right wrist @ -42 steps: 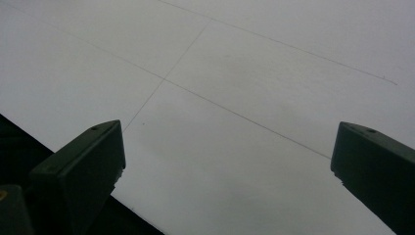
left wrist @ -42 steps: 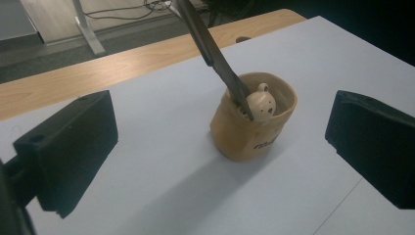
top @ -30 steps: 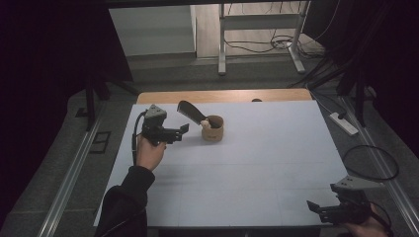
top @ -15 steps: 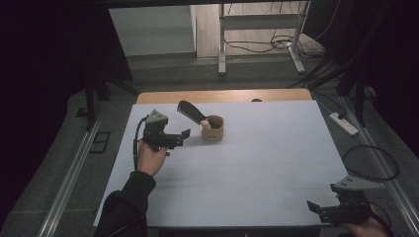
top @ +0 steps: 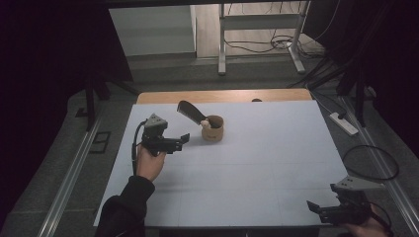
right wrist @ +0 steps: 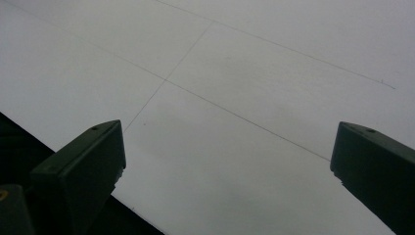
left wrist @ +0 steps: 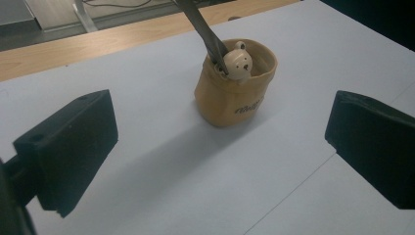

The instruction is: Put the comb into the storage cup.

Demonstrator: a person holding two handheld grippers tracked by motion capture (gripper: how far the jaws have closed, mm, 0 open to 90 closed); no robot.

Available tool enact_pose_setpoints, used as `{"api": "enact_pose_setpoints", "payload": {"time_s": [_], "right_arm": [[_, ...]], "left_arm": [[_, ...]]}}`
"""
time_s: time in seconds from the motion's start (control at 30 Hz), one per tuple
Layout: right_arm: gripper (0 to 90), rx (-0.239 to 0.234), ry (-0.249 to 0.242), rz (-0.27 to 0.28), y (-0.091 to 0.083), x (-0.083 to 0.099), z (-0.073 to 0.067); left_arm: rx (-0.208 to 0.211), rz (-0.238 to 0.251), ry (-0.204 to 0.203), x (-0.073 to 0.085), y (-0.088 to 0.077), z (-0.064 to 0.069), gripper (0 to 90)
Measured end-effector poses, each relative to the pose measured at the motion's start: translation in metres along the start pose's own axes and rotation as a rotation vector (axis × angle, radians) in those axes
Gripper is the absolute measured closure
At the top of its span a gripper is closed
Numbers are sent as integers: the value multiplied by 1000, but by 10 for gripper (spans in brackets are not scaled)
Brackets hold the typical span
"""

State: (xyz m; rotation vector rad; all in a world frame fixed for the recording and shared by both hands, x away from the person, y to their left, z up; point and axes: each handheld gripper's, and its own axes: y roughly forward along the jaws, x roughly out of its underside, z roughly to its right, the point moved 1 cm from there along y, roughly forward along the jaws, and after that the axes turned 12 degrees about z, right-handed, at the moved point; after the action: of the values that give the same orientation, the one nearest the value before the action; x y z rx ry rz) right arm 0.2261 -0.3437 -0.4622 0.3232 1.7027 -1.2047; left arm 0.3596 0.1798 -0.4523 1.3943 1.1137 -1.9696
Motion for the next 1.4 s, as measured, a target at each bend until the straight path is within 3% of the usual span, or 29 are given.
{"api": "enact_pose_setpoints", "payload": {"time_s": [0.63, 1.07, 1.4], "right_arm": [[0, -1, -5, 1, 0, 0, -1], [0, 1, -8, 3, -1, 0, -1], [0, 4, -11, 7, -1, 0, -1]], "left_arm": [[-2, -11, 5, 10, -18, 7, 0], [5, -19, 35, 15, -30, 20, 0], [16, -26, 32, 20, -39, 26, 0]]}}
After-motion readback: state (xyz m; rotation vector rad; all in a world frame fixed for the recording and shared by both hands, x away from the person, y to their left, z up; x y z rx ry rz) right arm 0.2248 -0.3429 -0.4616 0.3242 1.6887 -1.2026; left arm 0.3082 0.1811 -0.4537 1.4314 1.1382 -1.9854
